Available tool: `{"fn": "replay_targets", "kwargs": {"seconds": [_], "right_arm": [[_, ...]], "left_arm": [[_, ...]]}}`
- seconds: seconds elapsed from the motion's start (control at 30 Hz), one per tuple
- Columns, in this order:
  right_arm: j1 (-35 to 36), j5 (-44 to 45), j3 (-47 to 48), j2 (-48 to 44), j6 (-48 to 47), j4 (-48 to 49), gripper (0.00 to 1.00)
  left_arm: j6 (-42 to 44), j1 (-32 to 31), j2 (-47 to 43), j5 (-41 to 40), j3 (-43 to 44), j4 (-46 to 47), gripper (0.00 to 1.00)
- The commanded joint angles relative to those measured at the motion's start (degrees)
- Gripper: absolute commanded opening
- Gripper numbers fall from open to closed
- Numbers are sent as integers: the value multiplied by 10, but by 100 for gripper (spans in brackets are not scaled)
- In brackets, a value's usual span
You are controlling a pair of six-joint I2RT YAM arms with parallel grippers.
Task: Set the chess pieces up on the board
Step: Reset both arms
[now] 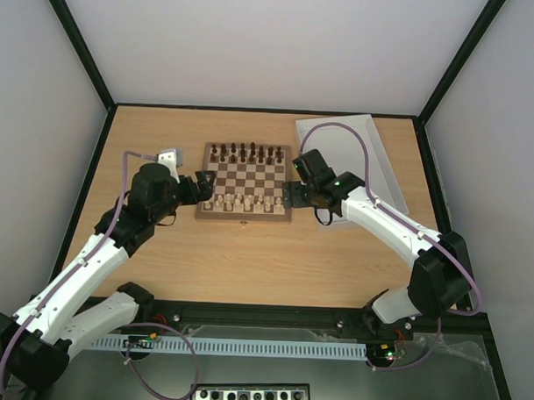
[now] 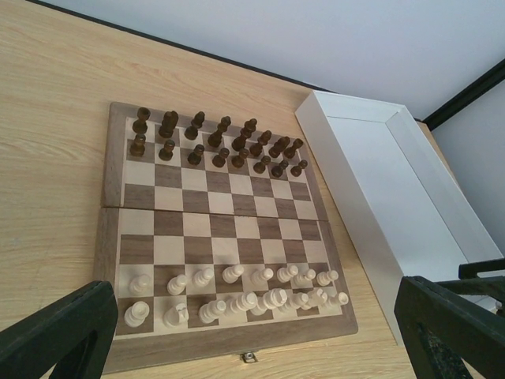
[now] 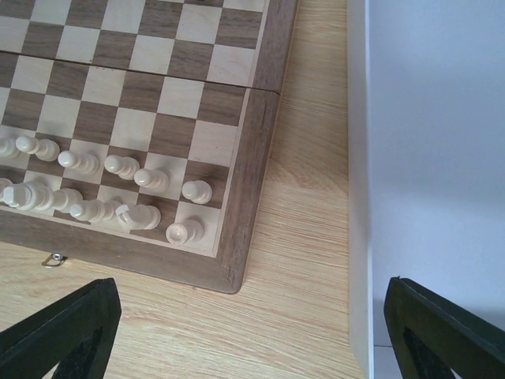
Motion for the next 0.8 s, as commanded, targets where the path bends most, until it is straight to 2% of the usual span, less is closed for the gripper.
{"fn": "replay_targets", "kwargs": {"seconds": [0.0,0.6,0.67,0.77], "right_arm": [[-2,-12,6,4,2,3,93],[-2,-49,22,26,-12,-4,96],[-2,-68,25,36,-14,-5,91],[0,-98,30,55,-15,-4,77]], "left_arm": [[5,-3,7,1,-4,23,99],[-3,-4,34,10,-12,46,99],[-4,-4,37,3,-12,46,99],[-6,-4,34,-9,-22,44,100]]}}
